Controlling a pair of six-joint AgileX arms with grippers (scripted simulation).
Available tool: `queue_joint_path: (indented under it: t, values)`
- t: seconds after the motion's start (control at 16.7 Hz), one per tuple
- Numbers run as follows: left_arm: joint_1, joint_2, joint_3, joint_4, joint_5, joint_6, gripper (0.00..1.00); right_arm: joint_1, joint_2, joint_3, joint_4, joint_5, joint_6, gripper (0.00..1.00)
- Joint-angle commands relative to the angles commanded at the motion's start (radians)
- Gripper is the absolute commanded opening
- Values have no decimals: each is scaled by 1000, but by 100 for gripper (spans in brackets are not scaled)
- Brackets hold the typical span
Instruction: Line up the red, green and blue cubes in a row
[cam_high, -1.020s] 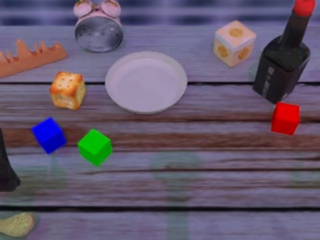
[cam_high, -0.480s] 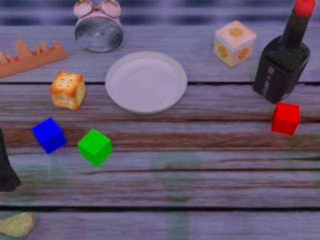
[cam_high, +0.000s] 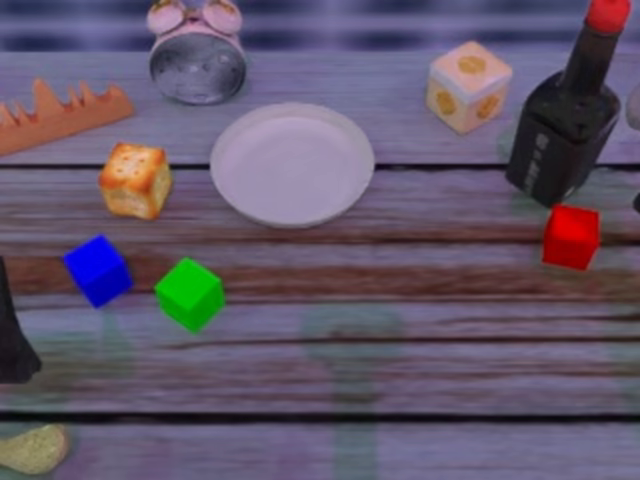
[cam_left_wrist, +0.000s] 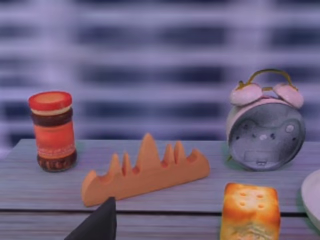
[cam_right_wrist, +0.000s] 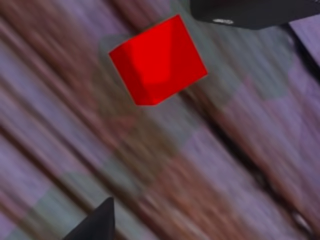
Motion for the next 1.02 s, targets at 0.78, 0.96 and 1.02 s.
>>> queue_joint_path:
  t: [0.78,0.96,1.02]
  values:
    - [0,0,0,0,0,0,100,53,738,635,-382,-3,-397,100]
    - [0,0,0,0,0,0,100,53,738,635,-382,-3,-397,100]
    - [0,0,0,0,0,0,100,47,736,633,-380,-2,-396,100]
